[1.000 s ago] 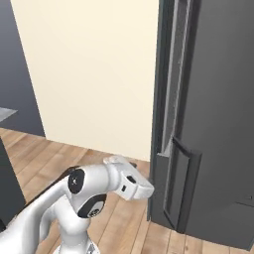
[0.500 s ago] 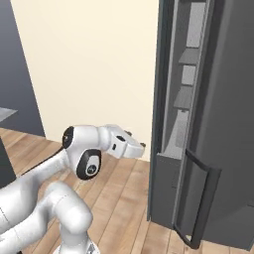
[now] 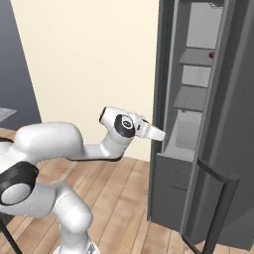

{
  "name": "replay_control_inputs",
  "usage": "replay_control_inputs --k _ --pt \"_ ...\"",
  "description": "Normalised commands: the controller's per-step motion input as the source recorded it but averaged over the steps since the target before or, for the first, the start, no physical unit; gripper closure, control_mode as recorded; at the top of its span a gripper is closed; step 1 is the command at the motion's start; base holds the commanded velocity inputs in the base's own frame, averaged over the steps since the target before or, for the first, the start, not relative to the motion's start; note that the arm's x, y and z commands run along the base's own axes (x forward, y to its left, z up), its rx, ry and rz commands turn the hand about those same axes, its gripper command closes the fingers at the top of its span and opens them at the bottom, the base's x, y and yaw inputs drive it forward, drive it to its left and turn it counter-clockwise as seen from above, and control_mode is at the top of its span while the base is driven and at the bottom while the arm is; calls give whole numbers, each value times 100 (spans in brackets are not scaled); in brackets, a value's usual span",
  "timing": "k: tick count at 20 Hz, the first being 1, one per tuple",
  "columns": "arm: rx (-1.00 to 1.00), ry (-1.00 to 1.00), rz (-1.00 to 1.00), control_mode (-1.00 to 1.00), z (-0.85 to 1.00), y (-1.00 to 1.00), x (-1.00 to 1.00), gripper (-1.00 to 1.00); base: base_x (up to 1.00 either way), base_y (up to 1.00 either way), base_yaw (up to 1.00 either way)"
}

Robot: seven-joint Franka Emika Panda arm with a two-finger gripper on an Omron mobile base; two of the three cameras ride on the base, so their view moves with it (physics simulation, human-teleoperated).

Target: Move the hot dog bun to the plate on the dining table and place the condiment next to that plate. Then navigate to the fridge and take the sausage and place it on the plate as well.

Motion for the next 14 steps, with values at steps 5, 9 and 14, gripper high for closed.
replay_control_inputs --k 5,9,14 --pt "-2 11 -14 -100 -50 -100 53 -100 0 0 0" --pt "-8 5 -14 -100 -21 -99 28 -100 0 0 0" --pt "-10 6 -17 -100 0 -100 30 -100 0 0 0"
